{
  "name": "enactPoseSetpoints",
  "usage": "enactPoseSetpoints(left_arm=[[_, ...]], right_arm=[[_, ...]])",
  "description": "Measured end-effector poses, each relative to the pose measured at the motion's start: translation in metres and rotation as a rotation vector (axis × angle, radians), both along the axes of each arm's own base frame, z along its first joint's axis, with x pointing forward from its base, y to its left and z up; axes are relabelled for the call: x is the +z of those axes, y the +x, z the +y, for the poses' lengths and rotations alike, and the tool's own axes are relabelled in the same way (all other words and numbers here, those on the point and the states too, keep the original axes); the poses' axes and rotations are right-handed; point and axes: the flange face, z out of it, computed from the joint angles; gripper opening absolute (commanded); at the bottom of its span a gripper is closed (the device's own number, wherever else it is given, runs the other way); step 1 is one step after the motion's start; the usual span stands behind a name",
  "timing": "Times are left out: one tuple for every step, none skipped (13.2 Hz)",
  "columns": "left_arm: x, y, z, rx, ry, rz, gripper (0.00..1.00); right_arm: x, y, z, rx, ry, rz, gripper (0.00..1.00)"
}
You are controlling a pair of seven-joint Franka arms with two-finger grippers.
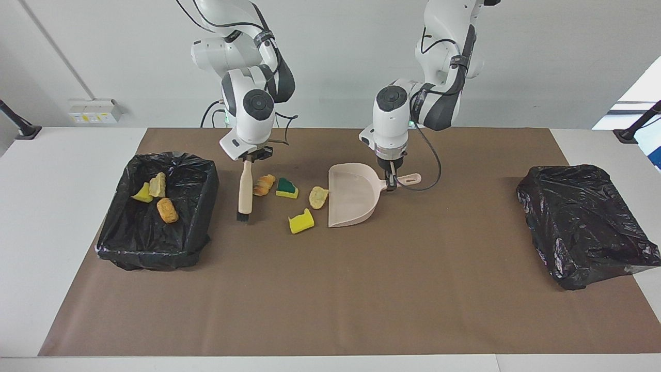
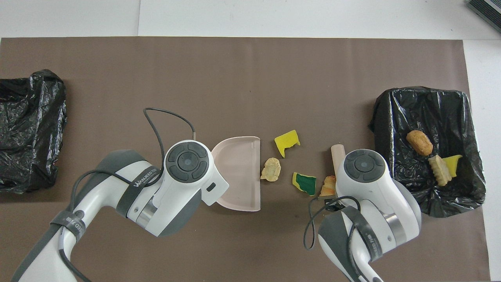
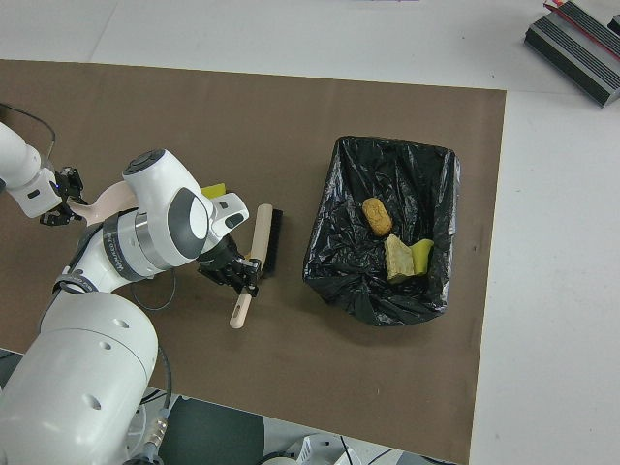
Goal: Sweep and dump trash in bin
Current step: 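Sweep the sponge pieces into the dustpan with the right gripper's brush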
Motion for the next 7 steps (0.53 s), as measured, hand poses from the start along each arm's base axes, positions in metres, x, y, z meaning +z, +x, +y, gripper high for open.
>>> enactPoseSetpoints(left_arm=[[0.0,0.0,0.0,0.0,0.0,0.0,0.0],[0.0,0.0,0.0,0.0,0.0,0.0,0.0],[0.0,0.0,0.0,0.0,0.0,0.0,0.0],[0.0,0.0,0.0,0.0,0.0,0.0,0.0],[0.0,0.0,0.0,0.0,0.0,0.0,0.0],[0.0,0.0,0.0,0.001,0.0,0.0,0.0],[0.0,0.0,0.0,0.001,0.0,0.0,0.0]], right_arm=[[-0.004,0.001,0.004,-0.001,0.045,0.009,0.0],[-0.008,0.002,0.009,-0.01,0.09,0.013,0.0],[-0.012,0.004,0.017,-0.021,0.139,0.011,0.0],[-0.015,0.005,0.032,-0.026,0.185,0.006,0.0],[-0.015,0.005,0.052,-0.027,0.227,0.0,0.0],[-0.013,0.004,0.074,-0.024,0.271,-0.004,0.0],[-0.01,0.003,0.099,-0.024,0.32,-0.01,0.0]])
